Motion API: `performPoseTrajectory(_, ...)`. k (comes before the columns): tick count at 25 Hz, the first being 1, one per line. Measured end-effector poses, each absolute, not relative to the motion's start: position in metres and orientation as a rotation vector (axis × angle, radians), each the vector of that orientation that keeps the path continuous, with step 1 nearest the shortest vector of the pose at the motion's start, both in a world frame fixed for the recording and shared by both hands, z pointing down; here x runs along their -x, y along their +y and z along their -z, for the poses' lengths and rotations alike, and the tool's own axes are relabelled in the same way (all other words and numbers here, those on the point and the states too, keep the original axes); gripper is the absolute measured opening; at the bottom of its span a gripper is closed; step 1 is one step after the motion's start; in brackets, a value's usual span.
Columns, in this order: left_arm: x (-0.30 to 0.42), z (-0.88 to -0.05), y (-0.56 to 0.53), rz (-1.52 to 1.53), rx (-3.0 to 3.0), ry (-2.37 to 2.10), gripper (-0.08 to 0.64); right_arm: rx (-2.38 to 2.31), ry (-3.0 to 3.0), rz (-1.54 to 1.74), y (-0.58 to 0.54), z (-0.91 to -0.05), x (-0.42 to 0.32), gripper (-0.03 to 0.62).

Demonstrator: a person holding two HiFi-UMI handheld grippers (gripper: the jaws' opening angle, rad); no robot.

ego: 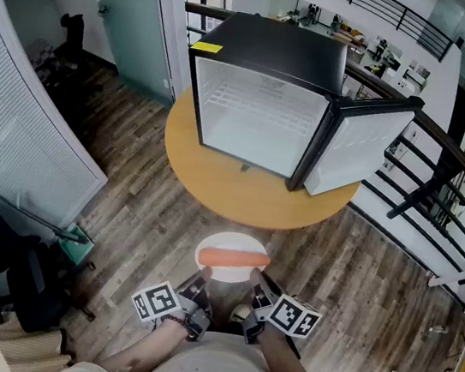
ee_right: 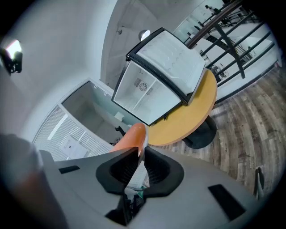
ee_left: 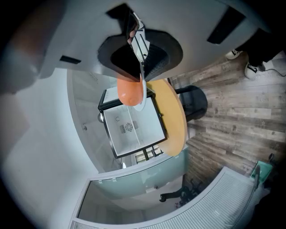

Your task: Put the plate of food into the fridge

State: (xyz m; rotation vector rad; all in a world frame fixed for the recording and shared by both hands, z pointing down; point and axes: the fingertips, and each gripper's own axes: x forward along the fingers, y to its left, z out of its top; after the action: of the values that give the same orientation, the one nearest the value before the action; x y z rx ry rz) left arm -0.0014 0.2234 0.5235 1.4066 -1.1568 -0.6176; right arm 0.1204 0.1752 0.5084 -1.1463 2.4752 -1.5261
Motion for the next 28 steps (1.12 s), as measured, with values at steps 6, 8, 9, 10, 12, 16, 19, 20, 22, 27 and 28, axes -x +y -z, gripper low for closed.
performPoseTrajectory(6,0.000,-0.521,0.218,0.606,-1.423,-1.157,0.044,1.151,2.470,1.518,0.171,-0.507,-0.123,0.063)
performPoseTrajectory(8,-0.001,-0.520,0.218,0.611,-1.418,-1.149,0.044,1.151,2.467,1.518,0.171,-0.506,-0.123,0.063)
performPoseTrajectory(9,-0.001,-0.520,0.218,0.610,-1.419,-1.148,0.044,1.153,2.465,1.518,0.171,-0.506,-0.123,0.063)
performPoseTrajectory(10,-0.001,-0.519,0.218,0.608,-1.420,-1.148,0.044,1.154,2.464,1.518,0.171,-0.505,-0.124,0.063)
performPoseTrajectory(12,-0.001,-0.520,0.217,0.595,-1.430,-1.155,0.044,1.153,2.459,1.522,0.171,-0.507,-0.124,0.063)
performPoseTrajectory(16,0.001,-0.521,0.217,0.573,-1.446,-1.170,0.044,1.128,2.438,1.541,0.172,-0.509,-0.124,0.063)
performPoseTrajectory(19,0.000,-0.521,0.218,0.583,-1.429,-1.160,0.044,1.120,2.430,1.557,0.172,-0.511,-0.123,0.063)
performPoseTrajectory(20,0.001,-0.522,0.219,0.583,-1.429,-1.161,0.044,1.117,2.430,1.561,0.173,-0.512,-0.122,0.063)
performPoseTrajectory(22,0.002,-0.523,0.220,0.580,-1.427,-1.165,0.044,1.116,2.440,1.565,0.174,-0.513,-0.120,0.063)
performPoseTrajectory(27,0.009,-0.525,0.222,0.570,-1.427,-1.165,0.044,1.125,2.439,1.567,0.176,-0.515,-0.115,0.063)
performPoseTrajectory(28,0.011,-0.525,0.222,0.565,-1.429,-1.164,0.044,1.129,2.435,1.568,0.177,-0.515,-0.113,0.063)
